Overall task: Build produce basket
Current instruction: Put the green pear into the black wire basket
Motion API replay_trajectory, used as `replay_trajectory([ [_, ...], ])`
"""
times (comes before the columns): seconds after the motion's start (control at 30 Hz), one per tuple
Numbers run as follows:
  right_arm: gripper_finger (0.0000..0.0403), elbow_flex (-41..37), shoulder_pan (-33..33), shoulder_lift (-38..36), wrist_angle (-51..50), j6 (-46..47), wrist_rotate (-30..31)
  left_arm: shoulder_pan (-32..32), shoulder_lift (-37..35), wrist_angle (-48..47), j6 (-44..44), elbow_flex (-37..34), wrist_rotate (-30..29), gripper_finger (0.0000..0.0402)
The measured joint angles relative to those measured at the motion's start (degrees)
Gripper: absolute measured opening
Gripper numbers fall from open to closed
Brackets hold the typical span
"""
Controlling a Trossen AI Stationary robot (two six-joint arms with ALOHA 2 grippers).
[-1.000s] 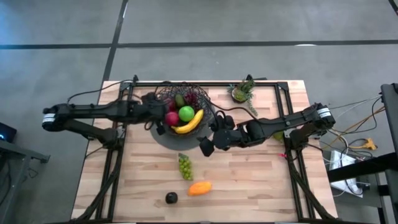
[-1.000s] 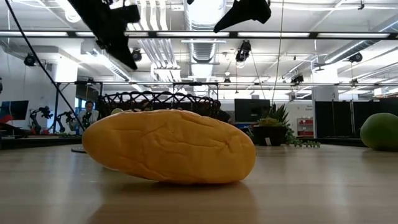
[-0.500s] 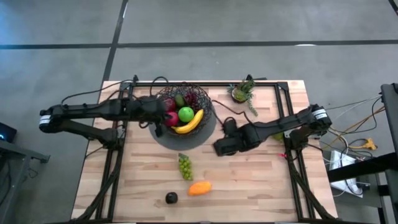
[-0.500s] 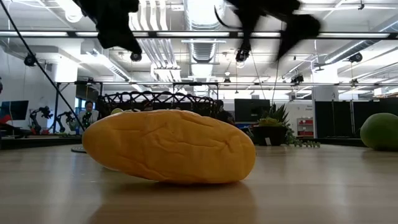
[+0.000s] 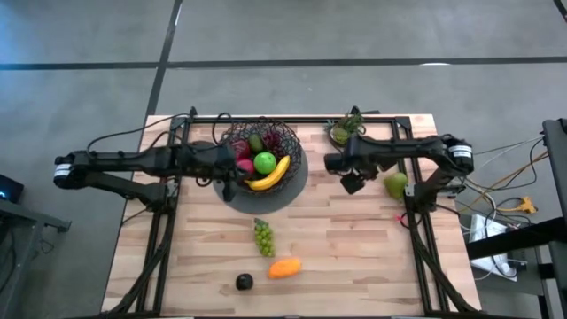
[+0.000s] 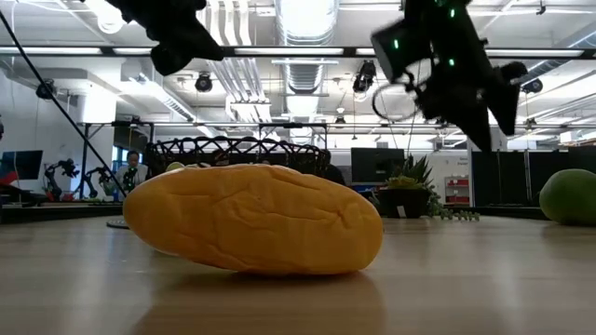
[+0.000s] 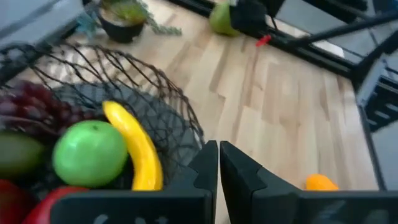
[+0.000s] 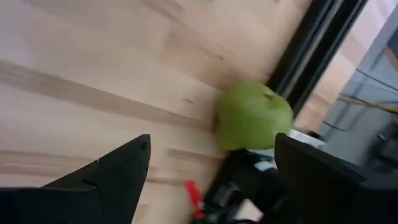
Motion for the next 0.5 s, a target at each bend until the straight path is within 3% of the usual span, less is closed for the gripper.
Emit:
replay_trajectory([
  [0.27,0.0324,-8.79,-7.97,0.28,0.74,-12.19,0.76,-1.13,0.06,0.04,-0.01,-0.86,0.82,0.0000],
  [0.5,0.0324,-18.17,-9.96,0.35,5.01,-20.69,-0.14,-1.13,0.08,0.03,0.09,-0.87,0.82,0.0000],
])
